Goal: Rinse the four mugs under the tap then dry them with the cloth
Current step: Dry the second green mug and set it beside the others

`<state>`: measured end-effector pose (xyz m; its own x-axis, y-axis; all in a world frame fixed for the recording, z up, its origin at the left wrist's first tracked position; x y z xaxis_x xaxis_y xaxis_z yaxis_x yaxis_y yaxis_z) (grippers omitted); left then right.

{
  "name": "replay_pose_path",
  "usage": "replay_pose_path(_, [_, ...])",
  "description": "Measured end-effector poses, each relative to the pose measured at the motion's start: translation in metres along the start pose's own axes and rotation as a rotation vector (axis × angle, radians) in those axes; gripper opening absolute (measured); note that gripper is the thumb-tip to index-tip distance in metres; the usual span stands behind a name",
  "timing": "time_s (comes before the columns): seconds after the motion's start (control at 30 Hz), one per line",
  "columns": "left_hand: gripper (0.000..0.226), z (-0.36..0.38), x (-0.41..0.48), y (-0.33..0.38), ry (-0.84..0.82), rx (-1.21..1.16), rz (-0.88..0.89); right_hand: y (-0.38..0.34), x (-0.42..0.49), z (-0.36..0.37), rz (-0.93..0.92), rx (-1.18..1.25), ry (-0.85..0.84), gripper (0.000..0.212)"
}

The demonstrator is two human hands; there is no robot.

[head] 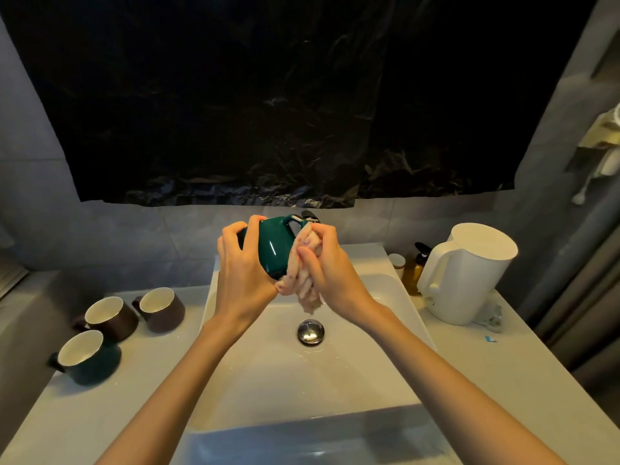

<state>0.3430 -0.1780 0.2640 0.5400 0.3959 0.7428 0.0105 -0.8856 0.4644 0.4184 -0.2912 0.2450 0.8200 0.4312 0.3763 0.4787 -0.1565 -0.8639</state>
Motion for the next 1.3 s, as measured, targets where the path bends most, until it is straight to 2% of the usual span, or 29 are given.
replay_pose_path(0.17, [0.093, 0.008, -0.003, 0.017, 0.007, -0.011, -0.001, -0.002, -0.006, -0.021, -0.033, -0.206, 0.038, 0.012])
replay_pose_path(0.27, [0.094, 0.018, -0.006, 0.032, -0.004, 0.035, 0.041, -0.007, -0.015, -0.043, -0.096, -0.367, 0.071, 0.013])
replay_pose_path(0.37, [0.093, 0.031, -0.009, 0.045, -0.023, 0.06, 0.079, -0.003, -0.022, -0.059, -0.18, -0.561, 0.01, 0.025])
replay_pose_path(0.43, [0.094, 0.041, -0.013, 0.052, -0.049, 0.053, 0.093, 0.005, -0.026, -0.079, -0.194, -0.523, 0.024, 0.018])
replay_pose_path(0.47, [0.096, 0.047, -0.015, 0.055, -0.061, 0.033, 0.09, 0.01, -0.026, -0.095, -0.162, -0.445, 0.071, 0.008])
replay_pose_path(0.53, [0.097, 0.056, -0.019, 0.059, -0.07, -0.029, 0.062, 0.032, -0.028, -0.134, -0.099, -0.369, 0.198, 0.013])
replay_pose_path(0.6, [0.096, 0.063, -0.021, 0.064, -0.071, -0.079, 0.038, 0.064, -0.036, -0.169, -0.03, -0.456, 0.27, 0.013])
replay_pose_path(0.67, [0.097, 0.069, -0.024, 0.072, -0.069, -0.113, 0.047, 0.106, -0.048, -0.196, 0.11, -0.572, 0.271, 0.014])
replay_pose_path(0.77, [0.097, 0.075, -0.03, 0.086, -0.066, -0.146, 0.079, 0.171, -0.075, -0.217, 0.398, -0.598, 0.184, 0.015])
replay_pose_path(0.9, [0.095, 0.087, -0.043, 0.098, -0.094, -0.152, 0.097, 0.231, -0.103, -0.225, 0.589, -0.777, -0.006, 0.005])
replay_pose_path(1.0, [0.096, 0.093, -0.053, 0.107, -0.113, -0.1, 0.148, 0.257, -0.106, -0.225, 0.648, -0.874, -0.139, 0.027])
replay_pose_path(1.07, [0.095, 0.096, -0.057, 0.11, -0.136, -0.054, 0.186, 0.237, -0.089, -0.221, 0.531, -0.802, -0.066, 0.034])
replay_pose_path(1.17, [0.093, 0.094, -0.058, 0.114, -0.147, 0.016, 0.244, 0.177, -0.063, -0.198, 0.414, -0.36, 0.017, 0.033])
replay_pose_path(1.23, [0.092, 0.088, -0.058, 0.119, -0.122, 0.057, 0.299, 0.135, -0.053, -0.178, 0.391, -0.139, -0.014, 0.035])
replay_pose_path(1.3, [0.09, 0.082, -0.057, 0.122, -0.093, 0.087, 0.356, 0.106, -0.047, -0.157, 0.37, -0.061, -0.094, 0.04])
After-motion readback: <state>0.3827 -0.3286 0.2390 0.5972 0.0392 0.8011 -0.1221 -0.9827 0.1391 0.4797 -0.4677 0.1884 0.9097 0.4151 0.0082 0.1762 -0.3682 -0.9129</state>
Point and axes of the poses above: each hand's wrist, its own x-axis towards the middle knuckle, its own z-axis out of the palm, y = z × x, the point moved 10 cm from there along x, towards the middle knuckle, and after that the axes turned 10 degrees about y, right-handed, at the moved point
